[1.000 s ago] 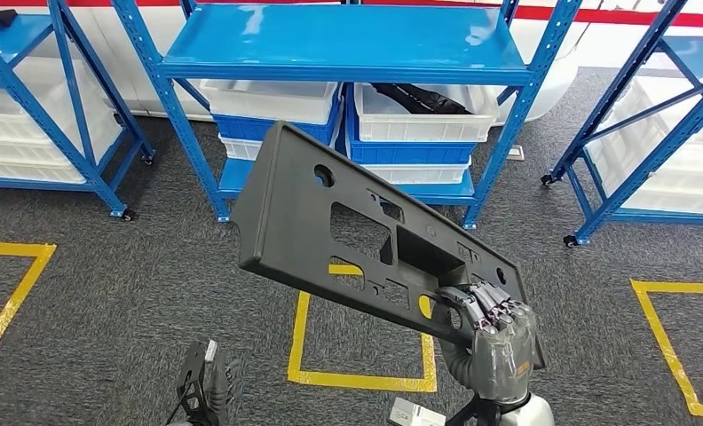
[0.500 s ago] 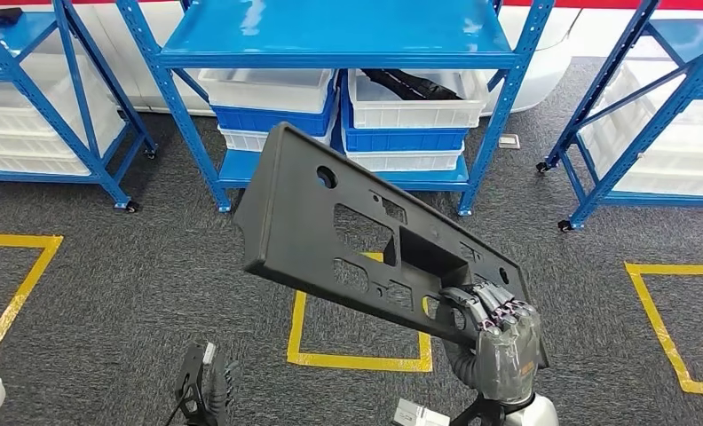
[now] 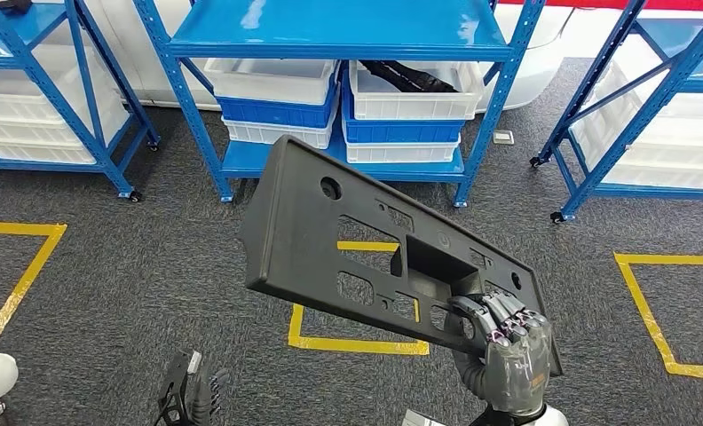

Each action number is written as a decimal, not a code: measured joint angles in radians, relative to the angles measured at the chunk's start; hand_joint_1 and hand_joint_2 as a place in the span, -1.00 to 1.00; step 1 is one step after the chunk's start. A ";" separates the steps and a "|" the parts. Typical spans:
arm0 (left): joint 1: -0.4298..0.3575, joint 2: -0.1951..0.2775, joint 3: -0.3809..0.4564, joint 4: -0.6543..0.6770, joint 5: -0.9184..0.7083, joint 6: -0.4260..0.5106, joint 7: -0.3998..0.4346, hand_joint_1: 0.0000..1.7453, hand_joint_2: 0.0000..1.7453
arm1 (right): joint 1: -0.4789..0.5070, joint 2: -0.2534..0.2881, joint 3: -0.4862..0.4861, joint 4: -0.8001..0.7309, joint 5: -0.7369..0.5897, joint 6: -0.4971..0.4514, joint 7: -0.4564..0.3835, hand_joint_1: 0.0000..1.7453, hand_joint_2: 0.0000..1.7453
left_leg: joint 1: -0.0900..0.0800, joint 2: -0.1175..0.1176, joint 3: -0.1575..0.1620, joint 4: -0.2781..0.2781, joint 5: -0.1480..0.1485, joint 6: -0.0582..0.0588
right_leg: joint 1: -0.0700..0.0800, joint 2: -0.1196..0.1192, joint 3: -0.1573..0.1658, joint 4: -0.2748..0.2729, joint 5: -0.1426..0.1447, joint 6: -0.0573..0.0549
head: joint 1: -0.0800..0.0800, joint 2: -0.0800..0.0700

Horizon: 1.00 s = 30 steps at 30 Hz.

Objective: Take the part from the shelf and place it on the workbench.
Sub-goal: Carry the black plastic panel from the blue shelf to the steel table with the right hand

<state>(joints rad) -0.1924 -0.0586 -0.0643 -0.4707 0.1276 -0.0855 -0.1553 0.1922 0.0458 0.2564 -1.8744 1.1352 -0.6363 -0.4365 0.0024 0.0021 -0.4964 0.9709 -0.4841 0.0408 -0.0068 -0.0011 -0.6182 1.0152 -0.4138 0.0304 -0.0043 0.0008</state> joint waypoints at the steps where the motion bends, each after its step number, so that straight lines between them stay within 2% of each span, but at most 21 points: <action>1: 0.002 0.001 0.002 0.000 -0.001 -0.003 -0.001 -1.00 -1.00 | 0.002 0.000 -0.002 -0.001 0.001 0.000 0.001 1.00 1.00 | 0.002 0.003 -0.011 -0.004 0.013 0.006 | 0.000 0.001 -0.017 0.039 -0.034 -0.003 | 0.002 0.000; 3: 0.007 0.004 0.007 0.000 -0.003 -0.008 -0.002 -1.00 -1.00 | 0.002 -0.001 -0.003 -0.001 0.006 0.000 0.008 1.00 1.00 | 0.002 0.006 -0.039 -0.003 0.036 0.012 | -0.003 0.001 -0.061 0.167 -0.122 -0.012 | 0.006 0.000; 4: 0.011 0.005 0.011 0.000 -0.003 -0.010 -0.003 -1.00 -1.00 | 0.002 -0.001 -0.002 0.000 0.008 0.000 0.017 1.00 1.00 | 0.002 0.008 -0.055 -0.002 0.047 0.012 | -0.005 0.001 -0.073 0.229 -0.148 -0.010 | 0.007 0.000; 5: 0.015 0.005 0.015 0.000 -0.005 -0.012 -0.003 -1.00 -1.00 | 0.002 -0.001 -0.002 0.000 0.010 0.000 0.026 1.00 1.00 | 0.002 0.009 -0.070 -0.001 0.057 0.010 | -0.008 0.001 -0.074 0.266 -0.156 -0.002 | 0.007 0.000; 6: 0.019 0.005 0.018 0.000 -0.008 -0.014 -0.003 -1.00 -1.00 | 0.001 -0.002 -0.002 0.001 0.012 0.000 0.036 1.00 1.00 | 0.002 0.010 -0.085 0.001 0.067 0.008 | -0.010 0.001 -0.056 0.269 -0.146 0.009 | 0.007 0.000; 7: 0.025 0.009 0.022 0.000 -0.010 -0.020 -0.004 -1.00 -1.00 | 0.001 -0.003 -0.002 0.002 0.014 0.000 0.042 1.00 1.00 | 0.002 0.010 -0.100 0.005 0.075 0.004 | -0.012 0.000 -0.021 0.236 -0.125 0.021 | 0.007 0.000; 8: 0.033 0.020 0.028 0.008 -0.011 -0.032 -0.011 -1.00 -1.00 | 0.003 -0.004 -0.002 0.001 0.013 0.000 0.044 1.00 1.00 | 0.003 0.010 -0.113 0.010 0.082 0.000 | -0.015 0.000 0.027 0.174 -0.106 0.030 | 0.008 0.000; 9: 0.042 0.037 0.035 0.021 -0.008 -0.056 -0.026 -1.00 -1.00 | 0.008 -0.005 -0.003 -0.003 0.009 0.000 0.043 1.00 1.00 | 0.004 0.010 -0.126 0.017 0.089 -0.007 | -0.016 0.001 0.081 0.099 -0.104 0.032 | 0.009 0.000; 11: 0.070 0.090 0.057 0.066 0.001 -0.118 -0.075 -1.00 -1.00 | 0.025 -0.008 -0.006 -0.021 -0.005 0.000 0.036 1.00 1.00 | 0.004 0.013 -0.139 0.027 0.099 -0.021 | -0.009 0.008 0.148 -0.003 -0.117 0.018 | 0.011 0.000; 13: 0.106 0.153 0.079 0.121 0.006 -0.169 -0.114 -1.00 -1.00 | 0.041 -0.019 -0.010 -0.042 -0.026 0.000 0.033 1.00 1.00 | 0.005 0.017 -0.140 0.030 0.110 -0.034 | 0.000 0.014 0.146 -0.016 -0.121 -0.002 | 0.012 0.000; 14: 0.122 0.183 0.087 0.150 0.004 -0.180 -0.117 -1.00 -1.00 | 0.043 -0.029 -0.012 -0.047 -0.036 0.000 0.035 1.00 1.00 | 0.007 0.016 -0.141 0.033 0.110 -0.039 | -0.003 0.014 0.138 -0.016 -0.116 -0.011 | 0.012 0.000; 15: 0.137 0.212 0.092 0.176 -0.001 -0.178 -0.104 -1.00 -1.00 | 0.043 -0.039 -0.012 -0.050 -0.045 0.000 0.040 1.00 1.00 | 0.009 0.014 -0.147 0.044 0.095 -0.045 | -0.006 0.013 0.129 -0.014 -0.109 -0.022 | 0.011 0.000; 16: 0.147 0.230 0.095 0.195 -0.009 -0.164 -0.078 -1.00 -1.00 | 0.043 -0.047 -0.010 -0.050 -0.052 0.000 0.046 1.00 1.00 | 0.011 0.010 -0.156 0.068 0.062 -0.050 | -0.010 0.010 0.121 -0.014 -0.101 -0.034 | 0.010 0.000; 19: 0.157 0.254 0.096 0.232 -0.031 -0.107 0.017 -1.00 -1.00 | 0.041 -0.065 0.001 -0.050 -0.057 0.000 0.061 1.00 1.00 | 0.013 0.001 -0.196 0.234 -0.086 -0.061 | -0.006 -0.003 0.088 -0.013 -0.069 -0.055 | 0.005 0.000; 20: 0.158 0.257 0.095 0.240 -0.035 -0.096 0.036 -1.00 -1.00 | 0.041 -0.070 0.005 -0.050 -0.056 0.000 0.063 1.00 1.00 | 0.014 0.001 -0.201 0.286 -0.105 -0.062 | -0.003 -0.005 0.075 -0.012 -0.058 -0.056 | 0.004 0.000; 21: 0.159 0.257 0.094 0.248 -0.037 -0.089 0.046 -1.00 -1.00 | 0.041 -0.076 0.008 -0.050 -0.055 0.000 0.064 1.00 1.00 | 0.014 0.000 -0.192 0.309 -0.099 -0.061 | 0.000 -0.006 0.061 -0.011 -0.047 -0.057 | 0.004 0.000; 22: 0.160 0.258 0.094 0.254 -0.037 -0.085 0.052 -1.00 -1.00 | 0.041 -0.080 0.011 -0.050 -0.054 0.000 0.064 1.00 1.00 | 0.014 0.000 -0.167 0.299 -0.076 -0.057 | 0.003 -0.007 0.047 -0.010 -0.036 -0.057 | 0.004 0.000; 24: 0.160 0.263 0.094 0.261 -0.038 -0.081 0.055 -1.00 -1.00 | 0.041 -0.086 0.016 -0.050 -0.054 0.000 0.064 1.00 1.00 | 0.010 -0.002 -0.070 0.183 -0.037 -0.041 | 0.009 -0.006 0.024 -0.009 -0.015 -0.055 | 0.005 0.000; 26: 0.159 0.270 0.093 0.266 -0.038 -0.081 0.056 -1.00 -1.00 | 0.041 -0.090 0.020 -0.050 -0.054 0.000 0.065 1.00 1.00 | 0.003 -0.005 0.021 0.049 -0.045 -0.025 | 0.012 -0.007 0.013 -0.010 0.001 -0.046 | 0.005 0.000; 28: 0.158 0.274 0.093 0.271 -0.038 -0.081 0.057 -1.00 -1.00 | 0.039 -0.094 0.022 -0.050 -0.053 0.000 0.066 1.00 1.00 | -0.006 -0.004 0.044 0.001 -0.052 -0.015 | 0.009 -0.008 0.010 -0.013 0.017 -0.034 | 0.004 0.000; 30: 0.158 0.276 0.093 0.276 -0.038 -0.081 0.065 -1.00 -1.00 | 0.037 -0.097 0.024 -0.050 -0.054 0.000 0.067 1.00 1.00 | -0.005 0.000 0.029 -0.012 -0.028 -0.005 | 0.010 -0.007 0.000 -0.008 0.021 -0.024 | 0.001 0.000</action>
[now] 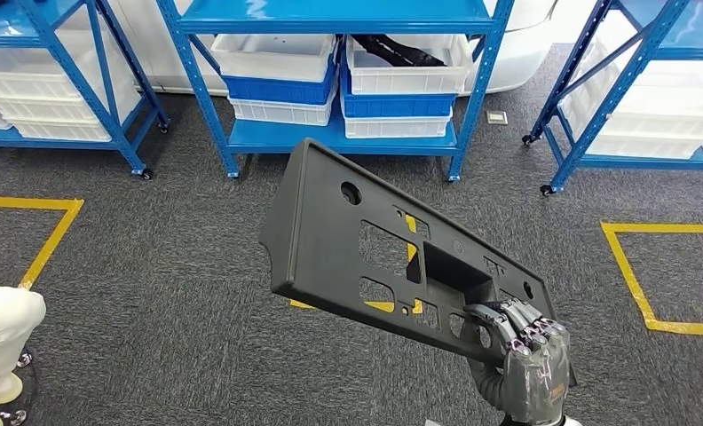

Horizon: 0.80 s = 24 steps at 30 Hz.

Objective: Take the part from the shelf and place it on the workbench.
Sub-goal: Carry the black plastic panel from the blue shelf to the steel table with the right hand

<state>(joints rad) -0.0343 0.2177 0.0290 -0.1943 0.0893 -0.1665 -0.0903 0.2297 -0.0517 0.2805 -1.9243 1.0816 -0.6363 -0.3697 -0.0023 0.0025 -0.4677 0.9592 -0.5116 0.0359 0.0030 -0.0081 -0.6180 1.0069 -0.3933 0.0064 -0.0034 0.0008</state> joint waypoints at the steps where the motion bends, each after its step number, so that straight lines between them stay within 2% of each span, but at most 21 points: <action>1: 0.000 0.001 0.000 0.002 0.000 0.000 0.007 -1.00 -1.00 | -0.001 -0.002 0.000 0.000 0.000 0.000 0.000 1.00 1.00 | 0.003 0.003 -0.013 -0.006 0.016 0.005 | 0.002 0.002 -0.012 0.017 -0.020 0.000 | 0.002 0.000; 2: 0.000 0.001 0.000 0.004 0.000 0.001 0.014 -1.00 -1.00 | -0.002 -0.005 0.001 0.000 -0.001 0.000 0.000 1.00 1.00 | 0.006 0.006 -0.027 -0.012 0.032 0.008 | 0.002 0.004 -0.028 0.054 -0.057 -0.003 | 0.004 0.000; 4: 0.000 0.002 0.000 0.005 0.001 0.001 0.023 -1.00 -1.00 | -0.005 -0.010 0.004 0.002 -0.002 0.000 0.001 1.00 1.00 | 0.006 0.009 -0.059 -0.011 0.057 0.010 | -0.004 0.005 -0.057 0.168 -0.151 -0.010 | 0.009 0.000; 5: 0.000 0.001 0.000 0.005 0.002 0.002 0.025 -1.00 -1.00 | -0.007 -0.012 0.007 0.003 -0.002 0.001 0.002 1.00 1.00 | 0.006 0.010 -0.075 -0.011 0.070 0.008 | -0.008 0.005 -0.064 0.229 -0.179 -0.006 | 0.010 0.000; 6: 0.000 0.001 0.000 0.005 0.005 0.003 0.027 -1.00 -1.00 | -0.011 -0.014 0.011 0.005 -0.003 0.001 0.004 1.00 1.00 | 0.006 0.012 -0.090 -0.009 0.083 0.006 | -0.012 0.005 -0.060 0.270 -0.184 0.004 | 0.010 0.000; 7: 0.000 0.000 0.001 0.006 0.008 0.004 0.027 -1.00 -1.00 | -0.016 -0.016 0.015 0.008 -0.003 0.002 0.006 1.00 1.00 | 0.007 0.013 -0.106 -0.007 0.096 0.003 | -0.016 0.005 -0.043 0.283 -0.168 0.019 | 0.010 0.000; 8: 0.000 -0.001 0.002 0.007 0.012 0.006 0.026 -1.00 -1.00 | -0.022 -0.017 0.019 0.009 -0.003 0.003 0.009 1.00 1.00 | 0.009 0.014 -0.123 -0.003 0.109 -0.002 | -0.020 0.005 -0.011 0.265 -0.142 0.035 | 0.011 0.000; 9: 0.000 -0.002 0.003 0.007 0.014 0.008 0.025 -1.00 -1.00 | -0.026 -0.018 0.023 0.010 -0.004 0.003 0.012 1.00 1.00 | 0.011 0.015 -0.139 0.003 0.119 -0.007 | -0.025 0.005 0.037 0.211 -0.120 0.047 | 0.011 0.000; 10: 0.001 -0.002 0.004 0.008 0.017 0.009 0.022 -1.00 -1.00 | -0.031 -0.018 0.025 0.010 -0.004 0.004 0.014 1.00 1.00 | 0.011 0.015 -0.156 0.012 0.128 -0.014 | -0.026 0.006 0.096 0.135 -0.119 0.052 | 0.011 0.000; 11: 0.001 -0.003 0.005 0.008 0.019 0.010 0.018 -1.00 -1.00 | -0.035 -0.019 0.028 0.010 -0.005 0.004 0.015 1.00 1.00 | 0.011 0.014 -0.168 0.022 0.135 -0.021 | -0.025 0.007 0.143 0.061 -0.133 0.048 | 0.010 0.000; 12: 0.001 -0.003 0.006 0.008 0.021 0.011 0.013 -1.00 -1.00 | -0.038 -0.019 0.029 0.011 -0.006 0.004 0.015 1.00 1.00 | 0.010 0.013 -0.177 0.030 0.142 -0.027 | -0.022 0.009 0.174 0.006 -0.154 0.040 | 0.010 0.000; 13: 0.001 -0.003 0.007 0.008 0.024 0.013 0.008 -1.00 -1.00 | -0.041 -0.020 0.031 0.011 -0.007 0.005 0.016 1.00 1.00 | 0.010 0.012 -0.182 0.034 0.150 -0.032 | -0.018 0.011 0.187 -0.024 -0.171 0.030 | 0.009 0.000; 15: 0.004 -0.003 0.012 0.009 0.028 0.015 -0.001 -1.00 -1.00 | -0.043 -0.021 0.033 0.012 -0.011 0.005 0.016 1.00 1.00 | 0.015 0.010 -0.189 0.037 0.159 -0.039 | -0.021 0.010 0.176 -0.026 -0.169 0.010 | 0.007 0.000; 16: 0.006 -0.003 0.015 0.010 0.031 0.015 -0.005 -1.00 -1.00 | -0.043 -0.021 0.034 0.012 -0.012 0.005 0.017 1.00 1.00 | 0.018 0.009 -0.195 0.048 0.142 -0.042 | -0.022 0.008 0.169 -0.025 -0.161 -0.002 | 0.006 0.000; 17: 0.008 -0.003 0.018 0.010 0.033 0.015 -0.008 -1.00 -1.00 | -0.044 -0.021 0.034 0.013 -0.013 0.005 0.017 1.00 1.00 | 0.021 0.007 -0.204 0.076 0.106 -0.046 | -0.024 0.007 0.160 -0.025 -0.151 -0.015 | 0.005 0.000; 19: 0.011 -0.003 0.021 0.010 0.036 0.015 -0.010 -1.00 -1.00 | -0.046 -0.021 0.034 0.013 -0.013 0.005 0.017 1.00 1.00 | 0.022 0.005 -0.232 0.190 -0.004 -0.054 | -0.019 0.004 0.136 -0.024 -0.130 -0.031 | 0.002 0.000; 20: 0.011 -0.003 0.023 0.010 0.036 0.015 -0.010 -1.00 -1.00 | -0.046 -0.022 0.034 0.013 -0.013 0.005 0.017 1.00 1.00 | 0.022 0.004 -0.245 0.258 -0.045 -0.056 | -0.017 0.004 0.125 -0.023 -0.119 -0.033 | 0.001 0.000; 21: 0.011 -0.003 0.024 0.010 0.037 0.015 -0.010 -1.00 -1.00 | -0.046 -0.022 0.035 0.014 -0.013 0.005 0.017 1.00 1.00 | 0.022 0.004 -0.249 0.310 -0.061 -0.056 | -0.015 0.003 0.114 -0.022 -0.108 -0.033 | 0.001 0.000; 22: 0.012 -0.003 0.024 0.010 0.037 0.015 -0.010 -1.00 -1.00 | -0.046 -0.022 0.035 0.014 -0.013 0.005 0.017 1.00 1.00 | 0.022 0.004 -0.239 0.331 -0.053 -0.055 | -0.013 0.004 0.103 -0.021 -0.099 -0.032 | 0.000 0.000; 23: 0.012 -0.003 0.025 0.010 0.037 0.015 -0.010 -1.00 -1.00 | -0.046 -0.022 0.035 0.014 -0.013 0.005 0.017 1.00 1.00 | 0.022 0.004 -0.209 0.312 -0.031 -0.051 | -0.011 0.004 0.094 -0.020 -0.090 -0.030 | 0.000 0.000; 24: 0.012 -0.003 0.026 0.010 0.037 0.015 -0.010 -1.00 -1.00 | -0.046 -0.022 0.035 0.014 -0.013 0.005 0.017 1.00 1.00 | 0.022 0.002 -0.160 0.254 -0.006 -0.045 | -0.010 0.004 0.085 -0.019 -0.082 -0.028 | 0.000 0.000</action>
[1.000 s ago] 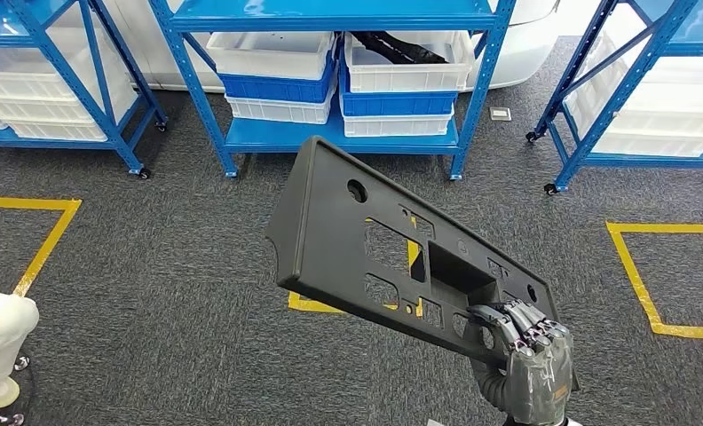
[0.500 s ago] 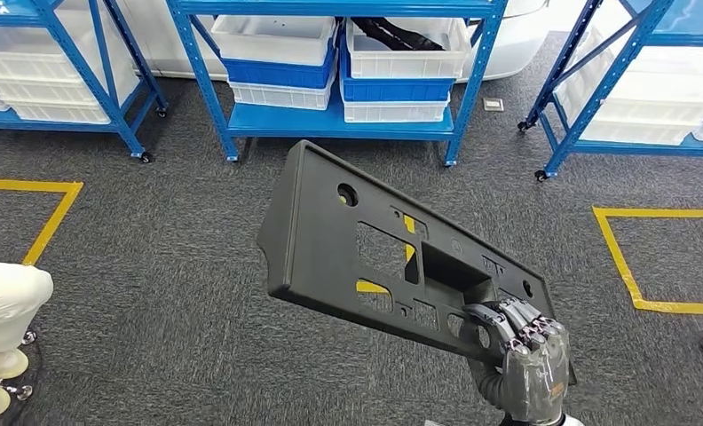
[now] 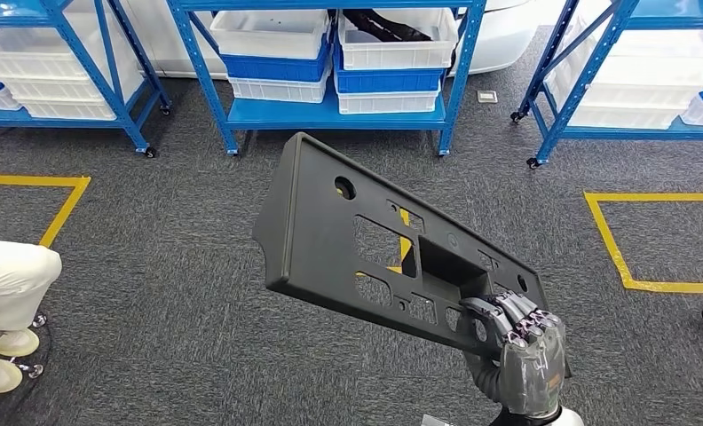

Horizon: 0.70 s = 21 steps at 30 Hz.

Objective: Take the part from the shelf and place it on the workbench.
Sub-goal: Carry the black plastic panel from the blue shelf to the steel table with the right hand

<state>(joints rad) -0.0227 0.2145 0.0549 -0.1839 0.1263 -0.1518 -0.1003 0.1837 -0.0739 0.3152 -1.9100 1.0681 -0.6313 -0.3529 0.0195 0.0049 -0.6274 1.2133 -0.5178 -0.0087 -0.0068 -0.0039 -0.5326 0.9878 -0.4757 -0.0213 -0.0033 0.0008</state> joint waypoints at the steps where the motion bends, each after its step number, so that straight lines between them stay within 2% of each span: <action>1: 0.000 0.000 0.001 0.000 0.000 0.000 0.000 -1.00 -1.00 | 0.000 0.000 0.000 0.000 0.000 0.000 0.000 1.00 1.00 | -0.002 -0.004 0.058 -0.079 0.012 0.008 | 0.002 0.000 -0.006 0.000 0.007 0.004 | 0.000 0.000; 2: -0.001 0.001 0.002 0.000 0.000 0.000 0.000 -1.00 -1.00 | -0.001 0.000 0.000 0.000 0.000 0.000 0.000 1.00 1.00 | -0.004 -0.007 0.109 -0.154 0.015 0.014 | 0.003 0.000 -0.011 0.001 0.013 0.009 | 0.001 0.000; 3: -0.001 0.001 0.003 0.000 0.000 0.000 0.000 -1.00 -1.00 | -0.002 -0.001 0.000 0.000 0.000 0.000 0.000 1.00 1.00 | -0.007 -0.010 0.143 -0.209 0.010 0.019 | 0.004 -0.001 -0.014 0.001 0.019 0.015 | 0.001 0.000; 4: -0.001 0.001 0.003 0.000 0.000 0.000 0.000 -1.00 -1.00 | -0.003 -0.001 0.001 0.000 0.000 0.000 0.001 1.00 1.00 | -0.011 -0.011 0.157 -0.236 0.003 0.022 | 0.004 -0.001 -0.018 0.001 0.025 0.022 | 0.001 0.000; 5: -0.001 0.002 0.003 0.000 0.000 0.000 0.000 -1.00 -1.00 | -0.004 -0.001 0.002 0.000 0.000 0.000 0.001 1.00 1.00 | -0.015 -0.010 0.156 -0.243 0.006 0.024 | 0.003 -0.002 -0.021 0.001 0.032 0.029 | 0.001 0.000; 7: -0.001 0.001 0.004 0.000 0.000 0.000 0.000 -1.00 -1.00 | -0.005 -0.002 0.004 0.000 0.000 0.000 0.001 1.00 1.00 | -0.014 -0.004 0.141 -0.251 0.022 0.036 | 0.003 -0.001 -0.035 0.015 0.025 0.036 | 0.001 0.000; 8: -0.001 0.001 0.004 0.000 0.000 0.000 0.000 -1.00 -1.00 | -0.006 -0.002 0.005 0.000 0.000 0.000 0.001 1.00 1.00 | -0.013 0.000 0.130 -0.256 0.033 0.044 | 0.004 0.000 -0.049 0.043 0.000 0.034 | 0.003 0.000; 9: -0.001 0.000 0.004 0.001 0.000 0.000 0.000 -1.00 -1.00 | -0.006 -0.003 0.005 0.000 -0.001 0.000 0.001 1.00 1.00 | -0.012 0.003 0.118 -0.259 0.045 0.051 | 0.004 0.000 -0.069 0.091 -0.038 0.029 | 0.004 0.000; 11: -0.002 -0.001 0.004 0.001 0.000 0.000 0.000 -1.00 -1.00 | -0.006 -0.004 0.006 0.000 -0.001 0.000 0.001 1.00 1.00 | -0.015 0.007 0.089 -0.259 0.068 0.057 | 0.002 0.001 -0.110 0.220 -0.120 0.023 | 0.007 0.000; 12: -0.002 -0.001 0.004 0.001 0.000 0.000 0.000 -1.00 -1.00 | -0.006 -0.005 0.007 0.001 -0.001 0.000 0.001 1.00 1.00 | -0.015 0.008 0.075 -0.258 0.079 0.057 | 0.001 0.002 -0.118 0.271 -0.140 0.028 | 0.007 0.000; 13: -0.002 -0.002 0.004 0.001 0.000 0.000 0.000 -1.00 -1.00 | -0.006 -0.005 0.007 0.001 -0.001 0.000 0.001 1.00 1.00 | -0.016 0.009 0.060 -0.257 0.090 0.055 | -0.001 0.001 -0.112 0.294 -0.141 0.038 | 0.007 0.000; 14: -0.002 -0.002 0.004 0.001 0.000 0.000 0.000 -1.00 -1.00 | -0.006 -0.006 0.007 0.002 -0.001 0.000 0.001 1.00 1.00 | -0.016 0.010 0.046 -0.256 0.100 0.053 | -0.003 0.001 -0.087 0.280 -0.126 0.049 | 0.007 0.000; 15: -0.002 -0.002 0.004 0.001 0.000 0.000 -0.001 -1.00 -1.00 | -0.007 -0.006 0.007 0.002 -0.001 0.000 0.001 1.00 1.00 | -0.016 0.010 0.034 -0.253 0.110 0.050 | -0.005 0.001 -0.045 0.231 -0.104 0.059 | 0.007 0.000; 16: -0.002 -0.003 0.004 0.001 0.000 -0.001 -0.002 -1.00 -1.00 | -0.007 -0.006 0.007 0.003 -0.001 0.000 0.001 1.00 1.00 | -0.016 0.010 0.023 -0.249 0.118 0.046 | -0.006 0.001 0.007 0.161 -0.087 0.064 | 0.007 0.000; 17: -0.002 -0.003 0.004 0.001 -0.001 -0.002 -0.006 -1.00 -1.00 | -0.009 -0.007 0.007 0.002 -0.001 0.000 0.001 1.00 1.00 | -0.018 0.009 0.012 -0.241 0.127 0.041 | -0.004 0.001 0.062 0.079 -0.079 0.064 | 0.008 0.000; 18: -0.001 -0.004 0.004 0.000 -0.002 -0.005 -0.015 -1.00 -1.00 | -0.010 -0.006 0.008 0.002 -0.002 0.000 0.001 1.00 1.00 | -0.020 0.009 0.003 -0.235 0.136 0.037 | -0.002 0.002 0.098 0.019 -0.080 0.060 | 0.006 0.000; 19: -0.001 -0.006 0.003 0.000 -0.005 -0.007 -0.026 -1.00 -1.00 | -0.012 -0.006 0.008 0.002 -0.002 0.000 0.002 1.00 1.00 | -0.022 0.009 -0.004 -0.229 0.144 0.033 | -0.001 0.003 0.118 -0.019 -0.083 0.055 | 0.005 0.000; 20: -0.001 -0.009 0.003 0.000 -0.010 -0.009 -0.041 -1.00 -1.00 | -0.014 -0.005 0.008 0.003 -0.002 0.000 0.003 1.00 1.00 | -0.024 0.008 -0.009 -0.226 0.153 0.031 | 0.000 0.004 0.121 -0.034 -0.084 0.049 | 0.004 0.000; 21: -0.002 -0.015 0.003 0.000 -0.016 -0.007 -0.058 -1.00 -1.00 | -0.018 -0.004 0.008 0.005 -0.001 0.001 0.005 1.00 1.00 | -0.023 0.007 -0.013 -0.225 0.159 0.028 | -0.006 0.004 0.111 -0.030 -0.080 0.043 | 0.002 0.000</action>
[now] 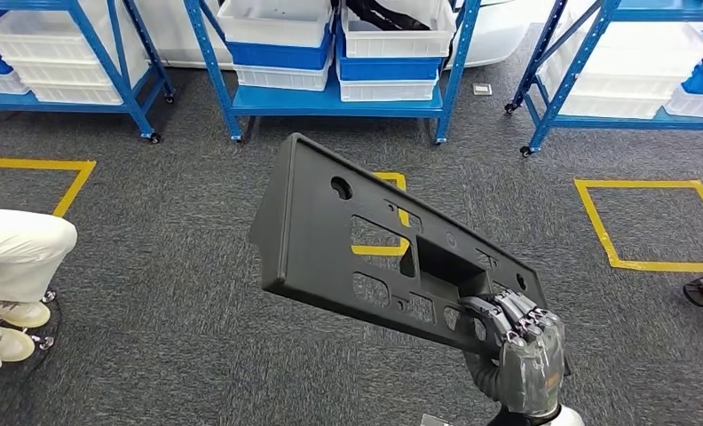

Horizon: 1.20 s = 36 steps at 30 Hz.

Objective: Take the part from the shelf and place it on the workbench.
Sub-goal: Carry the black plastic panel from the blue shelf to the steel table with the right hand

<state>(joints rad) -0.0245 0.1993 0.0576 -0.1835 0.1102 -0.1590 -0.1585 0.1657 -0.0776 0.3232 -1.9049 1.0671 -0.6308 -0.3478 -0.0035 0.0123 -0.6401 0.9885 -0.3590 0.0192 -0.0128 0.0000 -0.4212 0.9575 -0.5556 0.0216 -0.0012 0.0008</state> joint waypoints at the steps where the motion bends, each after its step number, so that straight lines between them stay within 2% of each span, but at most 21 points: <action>1: -0.002 -0.011 -0.001 0.000 -0.009 0.006 -0.017 -1.00 -1.00 | -0.005 0.003 0.000 0.004 0.004 0.000 0.002 1.00 1.00 | 0.002 -0.002 -0.005 0.007 -0.009 -0.004 | -0.005 -0.001 -0.006 0.002 0.007 -0.008 | -0.001 0.000; 2: -0.007 -0.027 -0.002 -0.001 -0.017 0.016 -0.031 -1.00 -1.00 | -0.011 0.008 0.001 0.009 0.009 0.001 0.004 1.00 1.00 | 0.004 -0.004 -0.014 0.028 -0.036 -0.009 | -0.010 -0.004 -0.014 0.004 0.017 -0.018 | -0.003 0.000; 4: -0.028 -0.074 -0.007 -0.005 -0.032 0.046 -0.041 -1.00 -1.00 | -0.025 0.021 0.005 0.026 0.019 0.000 0.006 1.00 1.00 | 0.009 -0.008 -0.046 0.126 -0.129 -0.022 | -0.015 -0.009 -0.038 0.004 0.037 -0.034 | -0.008 0.000; 6: -0.065 -0.131 -0.010 -0.023 -0.040 0.090 -0.014 -1.00 -1.00 | -0.043 0.031 0.015 0.051 0.008 -0.002 0.009 1.00 1.00 | 0.016 -0.010 -0.078 0.255 -0.195 -0.031 | -0.015 -0.011 -0.065 0.005 0.059 -0.036 | -0.009 0.000; 8: -0.114 -0.199 -0.012 -0.059 -0.054 0.186 0.014 -1.00 -1.00 | -0.067 0.038 0.030 0.081 -0.043 -0.003 0.011 1.00 1.00 | 0.025 -0.011 -0.066 0.297 -0.175 -0.037 | -0.018 -0.008 -0.093 0.007 0.084 -0.027 | -0.009 0.000; 10: -0.162 -0.263 -0.014 -0.109 -0.070 0.317 0.021 -1.00 -1.00 | -0.093 0.047 0.043 0.104 -0.098 -0.003 0.013 1.00 1.00 | 0.037 -0.029 0.020 0.200 -0.127 -0.042 | -0.022 0.001 -0.119 0.012 0.105 -0.012 | -0.010 0.000; 12: -0.190 -0.308 -0.016 -0.156 -0.071 0.376 0.019 -1.00 -1.00 | -0.119 0.054 0.049 0.117 -0.121 -0.001 0.014 1.00 1.00 | 0.042 -0.068 0.113 0.070 -0.123 -0.044 | -0.023 0.016 -0.142 0.023 0.120 0.006 | -0.011 0.000; 13: -0.196 -0.322 -0.017 -0.175 -0.063 0.363 0.015 -1.00 -1.00 | -0.129 0.056 0.052 0.122 -0.125 0.000 0.013 1.00 1.00 | 0.041 -0.079 0.138 0.028 -0.135 -0.043 | -0.022 0.026 -0.152 0.028 0.127 0.016 | -0.012 0.000; 15: -0.200 -0.341 -0.018 -0.199 -0.040 0.307 0.000 -1.00 -1.00 | -0.144 0.057 0.057 0.130 -0.130 0.001 0.010 1.00 1.00 | 0.034 -0.067 0.140 0.006 -0.150 -0.028 | -0.019 0.048 -0.170 0.029 0.144 0.037 | -0.011 0.000; 17: -0.200 -0.352 -0.018 -0.210 -0.027 0.270 -0.015 -1.00 -1.00 | -0.150 0.057 0.059 0.138 -0.134 0.002 0.008 1.00 1.00 | 0.029 -0.043 0.132 0.001 -0.144 -0.005 | -0.020 0.044 -0.197 0.050 0.139 0.043 | -0.007 0.000; 19: -0.199 -0.356 -0.017 -0.214 -0.021 0.255 -0.024 -1.00 -1.00 | -0.154 0.056 0.060 0.146 -0.138 0.002 0.008 1.00 1.00 | 0.023 -0.019 0.120 -0.002 -0.130 0.016 | -0.022 0.021 -0.248 0.150 0.087 0.036 | -0.001 0.000; 22: -0.197 -0.356 -0.014 -0.216 -0.013 0.235 -0.029 -1.00 -1.00 | -0.155 0.056 0.061 0.155 -0.141 0.003 0.007 1.00 1.00 | 0.009 0.014 0.099 -0.001 -0.116 0.031 | -0.018 0.010 -0.314 0.328 0.011 0.034 | 0.004 0.000; 23: -0.196 -0.357 -0.014 -0.216 -0.011 0.229 -0.029 -1.00 -1.00 | -0.155 0.055 0.061 0.157 -0.141 0.004 0.007 1.00 1.00 | 0.003 0.024 0.095 0.000 -0.113 0.032 | -0.014 0.009 -0.302 0.325 0.012 0.036 | 0.004 0.000; 25: -0.195 -0.359 -0.014 -0.216 -0.005 0.224 -0.029 -1.00 -1.00 | -0.156 0.055 0.061 0.160 -0.138 0.007 0.007 1.00 1.00 | -0.006 0.045 0.092 0.000 -0.110 0.033 | -0.002 -0.011 -0.217 0.206 0.043 0.035 | 0.004 0.000; 27: -0.195 -0.359 -0.014 -0.216 0.001 0.223 -0.028 -1.00 -1.00 | -0.159 0.056 0.063 0.160 -0.134 0.009 0.008 1.00 1.00 | -0.016 0.065 0.093 0.001 -0.109 0.030 | 0.014 -0.048 -0.137 0.074 0.070 0.015 | 0.003 0.000; 28: -0.195 -0.359 -0.013 -0.216 0.003 0.224 -0.026 -1.00 -1.00 | -0.160 0.056 0.064 0.160 -0.131 0.009 0.008 1.00 1.00 | -0.018 0.074 0.093 0.002 -0.108 0.028 | 0.020 -0.059 -0.120 0.042 0.076 0.002 | 0.003 0.000; 30: -0.195 -0.361 -0.013 -0.216 0.004 0.224 -0.022 -1.00 -1.00 | -0.161 0.056 0.065 0.160 -0.128 0.009 0.010 1.00 1.00 | -0.021 0.091 0.092 0.003 -0.106 0.021 | 0.023 -0.047 -0.122 0.031 0.084 -0.017 | 0.002 0.000; 31: -0.195 -0.361 -0.012 -0.218 0.005 0.224 -0.019 -1.00 -1.00 | -0.160 0.056 0.066 0.160 -0.127 0.010 0.011 1.00 1.00 | -0.019 0.089 0.090 0.006 -0.107 0.015 | 0.016 -0.037 -0.122 0.028 0.089 -0.023 | 0.002 0.000; 33: -0.195 -0.361 -0.011 -0.220 0.005 0.223 -0.015 -1.00 -1.00 | -0.162 0.058 0.070 0.160 -0.124 0.010 0.014 1.00 1.00 | -0.013 0.047 0.072 0.048 -0.139 0.002 | 0.003 -0.019 -0.121 0.020 0.099 -0.037 | 0.001 0.000; 35: -0.190 -0.357 -0.009 -0.220 0.006 0.221 -0.013 -1.00 -1.00 | -0.165 0.060 0.076 0.160 -0.120 0.011 0.016 1.00 1.00 | -0.004 -0.002 0.022 0.162 -0.207 -0.011 | -0.001 -0.001 -0.124 0.019 0.105 -0.044 | -0.001 0.000; 36: -0.185 -0.355 -0.008 -0.220 0.006 0.220 -0.013 -1.00 -1.00 | -0.165 0.061 0.079 0.161 -0.118 0.011 0.017 1.00 1.00 | 0.001 -0.010 -0.007 0.226 -0.237 -0.016 | -0.001 0.009 -0.128 0.020 0.107 -0.045 | -0.002 0.000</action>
<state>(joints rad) -0.2096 -0.1557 0.0492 -0.4037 0.1163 0.0608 -0.1714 0.0005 -0.0162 0.4021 -1.7444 0.9488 -0.6196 -0.3310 -0.0028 0.0028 -0.6473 1.2149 -0.5957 0.0027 -0.0137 0.0086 -0.5496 0.9774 -0.4490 -0.0235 -0.0034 0.0008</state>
